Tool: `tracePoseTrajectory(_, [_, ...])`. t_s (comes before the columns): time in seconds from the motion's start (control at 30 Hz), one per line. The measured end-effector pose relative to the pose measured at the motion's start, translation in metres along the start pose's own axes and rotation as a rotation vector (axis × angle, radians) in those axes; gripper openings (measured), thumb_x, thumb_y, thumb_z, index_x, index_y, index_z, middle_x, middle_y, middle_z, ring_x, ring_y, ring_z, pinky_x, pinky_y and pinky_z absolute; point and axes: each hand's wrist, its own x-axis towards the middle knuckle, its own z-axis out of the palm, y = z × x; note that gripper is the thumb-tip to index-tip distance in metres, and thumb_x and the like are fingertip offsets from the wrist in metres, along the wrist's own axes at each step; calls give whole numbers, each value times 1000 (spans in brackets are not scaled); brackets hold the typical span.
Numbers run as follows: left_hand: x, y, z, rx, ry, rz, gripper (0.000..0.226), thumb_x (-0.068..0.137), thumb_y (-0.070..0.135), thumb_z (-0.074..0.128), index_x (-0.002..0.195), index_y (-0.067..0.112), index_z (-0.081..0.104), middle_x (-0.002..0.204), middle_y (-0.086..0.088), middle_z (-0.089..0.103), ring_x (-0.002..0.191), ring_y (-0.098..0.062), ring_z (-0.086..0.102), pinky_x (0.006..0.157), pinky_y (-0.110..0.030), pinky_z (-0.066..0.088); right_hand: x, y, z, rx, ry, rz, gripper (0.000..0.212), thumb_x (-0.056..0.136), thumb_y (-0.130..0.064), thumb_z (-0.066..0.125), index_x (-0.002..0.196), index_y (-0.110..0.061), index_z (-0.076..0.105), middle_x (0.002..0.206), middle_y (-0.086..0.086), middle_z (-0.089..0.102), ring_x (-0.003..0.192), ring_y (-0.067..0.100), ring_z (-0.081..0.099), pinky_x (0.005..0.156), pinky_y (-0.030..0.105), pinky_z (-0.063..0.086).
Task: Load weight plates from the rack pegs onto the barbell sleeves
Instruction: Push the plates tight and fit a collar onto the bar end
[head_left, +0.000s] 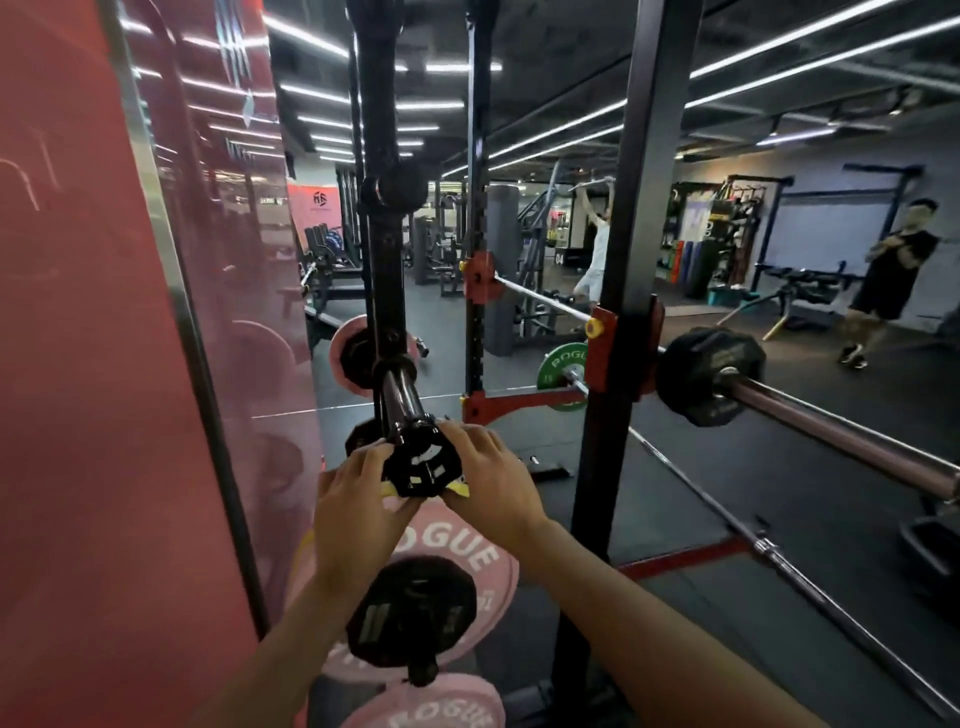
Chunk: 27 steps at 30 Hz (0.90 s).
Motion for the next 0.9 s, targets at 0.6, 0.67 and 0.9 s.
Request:
tracePoseTrajectory(0.6, [-86,301,63,-217,-151,244,66,62,50,82,114,21,53,103,0,68,95,-25,65,82,-40,45,-249,128,-205,-188,139,320,86,70,-33,72,146,-21,35,125,6,56,112,28,53,87,43,51])
tracePoseTrajectory(0.67, [-87,330,74,-250,-147,278,65,67,61,67,115,18,58,104,0,69,94,-24,65,83,-38,45,-266,142,-220,-220,167,389,86,70,-33,74,146,-22,35,125,4,56,113,27,52,88,43,50])
tracePoseTrajectory(0.9, [-81,399,124,-354,-194,370,72,62,58,84,118,20,59,108,4,69,99,-20,66,84,-31,37,-300,189,-265,-349,208,535,86,71,-34,75,146,-23,34,127,4,54,114,28,52,84,40,51])
